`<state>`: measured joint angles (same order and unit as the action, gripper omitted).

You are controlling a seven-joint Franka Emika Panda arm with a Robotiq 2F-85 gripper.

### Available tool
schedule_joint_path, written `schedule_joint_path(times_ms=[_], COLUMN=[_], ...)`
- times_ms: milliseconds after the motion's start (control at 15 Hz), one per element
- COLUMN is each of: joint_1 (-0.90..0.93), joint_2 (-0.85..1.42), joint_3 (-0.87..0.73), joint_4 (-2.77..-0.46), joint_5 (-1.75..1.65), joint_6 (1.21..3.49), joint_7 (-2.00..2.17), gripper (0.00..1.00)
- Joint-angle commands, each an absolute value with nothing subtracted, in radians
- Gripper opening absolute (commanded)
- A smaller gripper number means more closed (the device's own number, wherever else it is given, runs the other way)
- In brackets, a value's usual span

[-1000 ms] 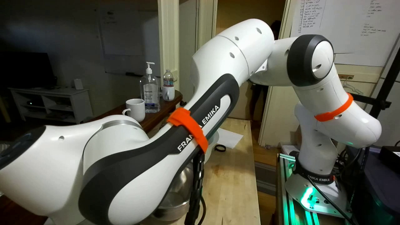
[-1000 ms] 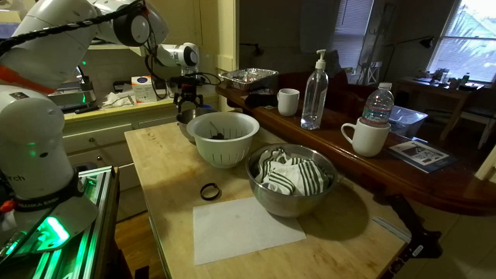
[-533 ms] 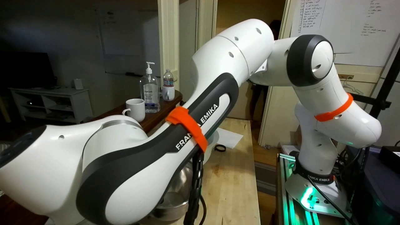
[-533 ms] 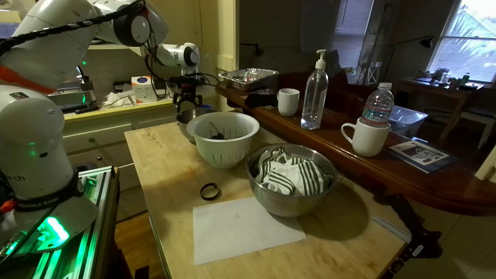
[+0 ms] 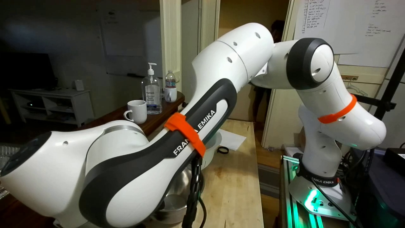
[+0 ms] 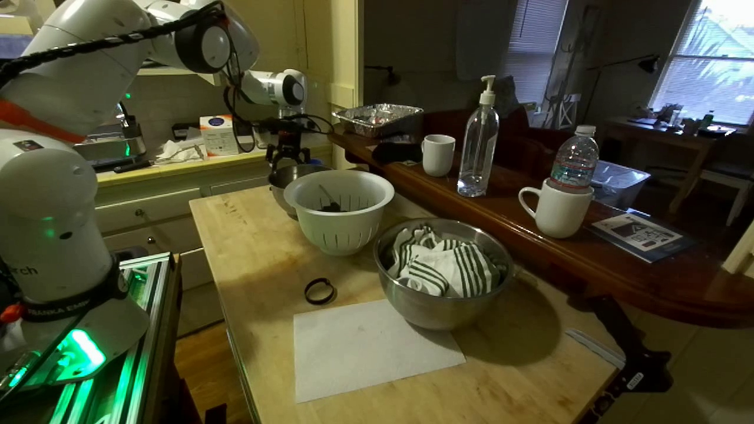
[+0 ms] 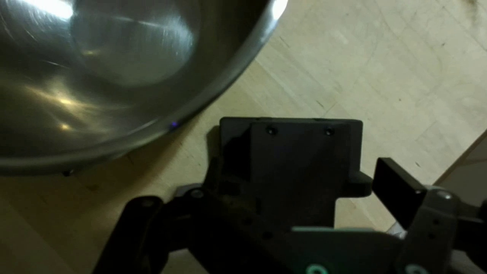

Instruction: Put the blue spoon on the top countertop

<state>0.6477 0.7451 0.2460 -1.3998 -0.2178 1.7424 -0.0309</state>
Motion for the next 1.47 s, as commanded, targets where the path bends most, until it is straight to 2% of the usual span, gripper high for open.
schedule_joint_path(times_ms=[0,733,800,867,933,1000,1067,1200,1400], joint_1=[0.643,0.64,0.638,0.637,0.636,0.635,0.634,0.63,0.625], joint_2=[0.771,0.802,0.804,0.806,0.808,0.808,0.809,0.816,0.813], joint_3=[0.243,0.25,0.25,0.25,0.251,0.251,0.251,0.254,0.258], joint_4=[-1.386,-1.353,-1.353,-1.353,-1.352,-1.35,-1.346,-1.345,-1.346], joint_5=[-0.202,-0.173,-0.171,-0.168,-0.163,-0.16,-0.158,-0.15,-0.142], joint_6=[1.729,1.693,1.691,1.688,1.685,1.677,1.673,1.672,1.675], joint_7=[0.002,0.006,0.004,0.004,0.004,0.003,0.001,-0.005,-0.009], gripper=[1.0,0.98,0.73,0.73,0.68,0.59,0.56,0.42,0.42])
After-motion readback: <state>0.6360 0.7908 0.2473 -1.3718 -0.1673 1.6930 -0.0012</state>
